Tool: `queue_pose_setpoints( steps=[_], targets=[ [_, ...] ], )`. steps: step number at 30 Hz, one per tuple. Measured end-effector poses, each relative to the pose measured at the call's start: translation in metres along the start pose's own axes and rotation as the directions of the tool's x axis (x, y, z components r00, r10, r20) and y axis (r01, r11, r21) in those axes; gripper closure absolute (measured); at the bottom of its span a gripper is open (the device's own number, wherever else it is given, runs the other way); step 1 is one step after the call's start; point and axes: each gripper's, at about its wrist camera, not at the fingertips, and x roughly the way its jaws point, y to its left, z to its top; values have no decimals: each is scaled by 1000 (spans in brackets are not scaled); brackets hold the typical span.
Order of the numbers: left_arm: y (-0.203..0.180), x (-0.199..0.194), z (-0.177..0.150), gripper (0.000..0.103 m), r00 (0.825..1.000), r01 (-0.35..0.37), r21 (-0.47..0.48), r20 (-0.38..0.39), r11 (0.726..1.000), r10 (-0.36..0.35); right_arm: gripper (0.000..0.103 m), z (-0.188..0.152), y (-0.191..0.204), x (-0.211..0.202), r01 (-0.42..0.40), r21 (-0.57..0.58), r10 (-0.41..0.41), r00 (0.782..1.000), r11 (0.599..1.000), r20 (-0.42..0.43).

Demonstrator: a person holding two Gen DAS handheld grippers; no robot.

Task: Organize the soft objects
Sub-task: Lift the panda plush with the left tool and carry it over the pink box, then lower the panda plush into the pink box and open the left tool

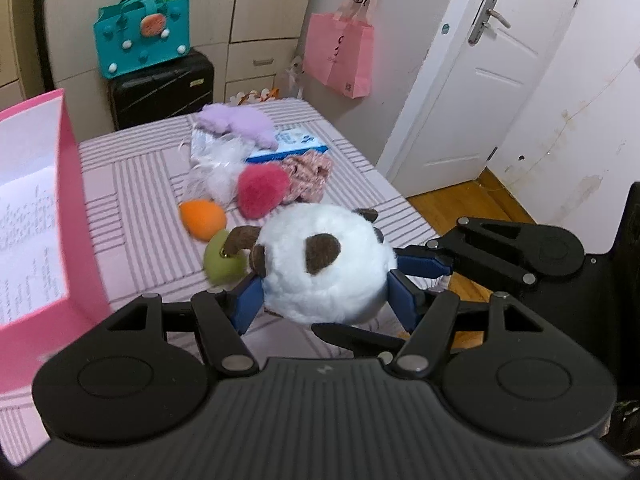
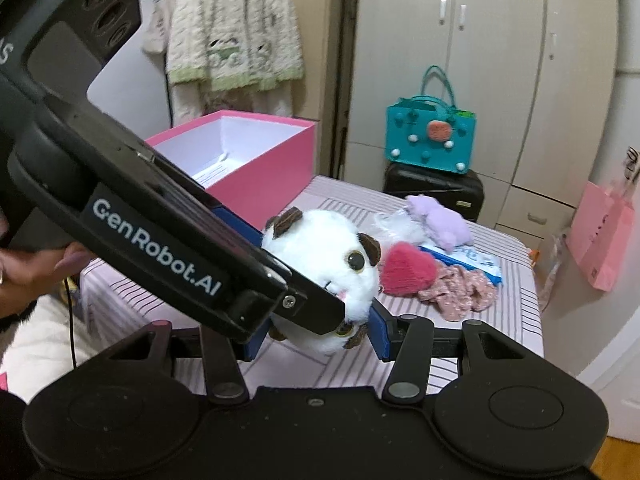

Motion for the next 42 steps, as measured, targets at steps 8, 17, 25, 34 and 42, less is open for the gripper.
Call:
queue_pose_setpoints(
  steps=[8,17,25,34,42],
  targets=[
    [16,-38,-19,37,998,-43,-48,-53,998,40,47,13,39,-8,-121,-66,118,992,990,-54],
    [46,-85,-51,37,989,-110,-140,-112,984,95,47,37,88,-6,-276,-133,262,958,952,-115],
    [73,-132,-49,37,987,-162,-179,-25,970,160,47,77,107,0,-334,-230,337,941,914,-27],
    [104,-161,-9,37,972,-221,-108,62,969,228,47,130,97,24,-346,-258,373,926,902,62],
    [160,-143,42,38,965,-208,-144,133,967,227,47,176,67,83,-355,-232,386,917,905,101]
  ],
)
